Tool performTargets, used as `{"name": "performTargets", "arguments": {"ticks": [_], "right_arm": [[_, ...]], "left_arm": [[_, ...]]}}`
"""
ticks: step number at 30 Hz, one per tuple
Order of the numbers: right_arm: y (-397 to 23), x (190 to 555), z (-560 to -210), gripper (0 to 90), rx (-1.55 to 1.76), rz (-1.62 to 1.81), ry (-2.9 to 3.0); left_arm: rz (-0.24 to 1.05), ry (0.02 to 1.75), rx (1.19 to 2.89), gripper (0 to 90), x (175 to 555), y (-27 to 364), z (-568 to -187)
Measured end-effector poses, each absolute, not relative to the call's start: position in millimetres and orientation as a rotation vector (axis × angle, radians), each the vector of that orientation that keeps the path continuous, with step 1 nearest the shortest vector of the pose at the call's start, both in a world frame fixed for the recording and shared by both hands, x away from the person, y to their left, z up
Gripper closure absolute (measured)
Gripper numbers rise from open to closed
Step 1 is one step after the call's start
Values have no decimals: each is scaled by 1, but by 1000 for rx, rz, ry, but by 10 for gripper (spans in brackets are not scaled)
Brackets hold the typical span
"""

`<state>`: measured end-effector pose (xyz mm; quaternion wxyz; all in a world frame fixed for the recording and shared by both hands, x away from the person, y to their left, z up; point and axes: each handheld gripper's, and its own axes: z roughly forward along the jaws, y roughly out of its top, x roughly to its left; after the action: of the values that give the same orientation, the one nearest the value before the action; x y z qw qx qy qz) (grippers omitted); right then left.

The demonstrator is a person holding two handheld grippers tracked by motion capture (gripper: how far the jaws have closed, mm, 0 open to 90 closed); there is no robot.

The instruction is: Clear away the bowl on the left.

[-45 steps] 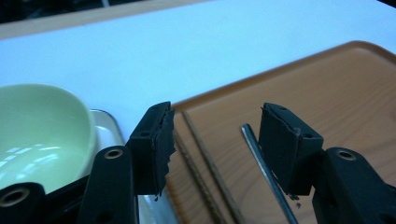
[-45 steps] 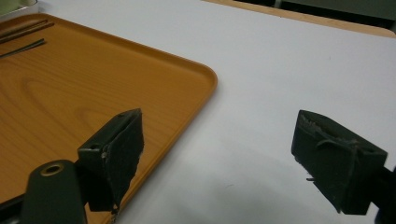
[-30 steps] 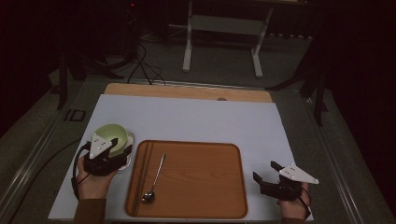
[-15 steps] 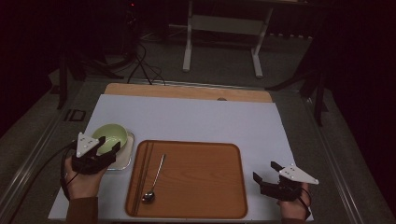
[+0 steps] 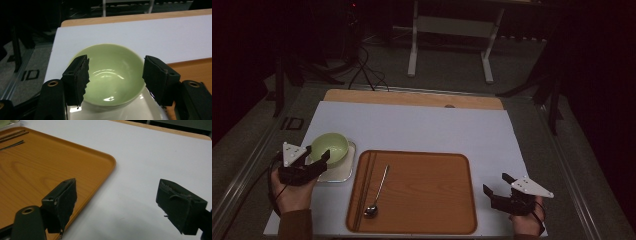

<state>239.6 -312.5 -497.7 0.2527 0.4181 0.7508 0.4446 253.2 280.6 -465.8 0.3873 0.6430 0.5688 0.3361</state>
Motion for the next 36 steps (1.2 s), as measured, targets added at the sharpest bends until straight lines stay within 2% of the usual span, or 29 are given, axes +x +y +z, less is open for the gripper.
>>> {"name": "performTargets", "arguments": {"ticks": [4, 11, 20, 30, 31, 33, 35, 36], "right_arm": [[-312, 240, -498, 168, 1135, 1206, 2043], [-312, 240, -498, 168, 1134, 1205, 2044], [-312, 240, -498, 168, 1133, 1204, 2043], [-312, 240, -498, 168, 1134, 1201, 2044], [-312, 240, -498, 168, 1134, 1200, 2044], [-312, 240, -498, 168, 1134, 1199, 2044], [-312, 240, -498, 168, 1134, 1200, 2045], [-312, 240, -498, 168, 1134, 1200, 2045]], "left_arm": [[860, 1510, 1603, 341, 256, 290, -472], [822, 1600, 1575, 329, 266, 293, -488], [718, 1693, 1568, 325, 278, 298, -503], [653, 1736, 1577, 415, 287, 301, -512], [600, 1741, 1532, 429, 287, 305, -515], [581, 1745, 1515, 456, 286, 307, -515], [557, 1750, 1505, 543, 285, 309, -515], [549, 1755, 1504, 543, 285, 310, -515]]}}
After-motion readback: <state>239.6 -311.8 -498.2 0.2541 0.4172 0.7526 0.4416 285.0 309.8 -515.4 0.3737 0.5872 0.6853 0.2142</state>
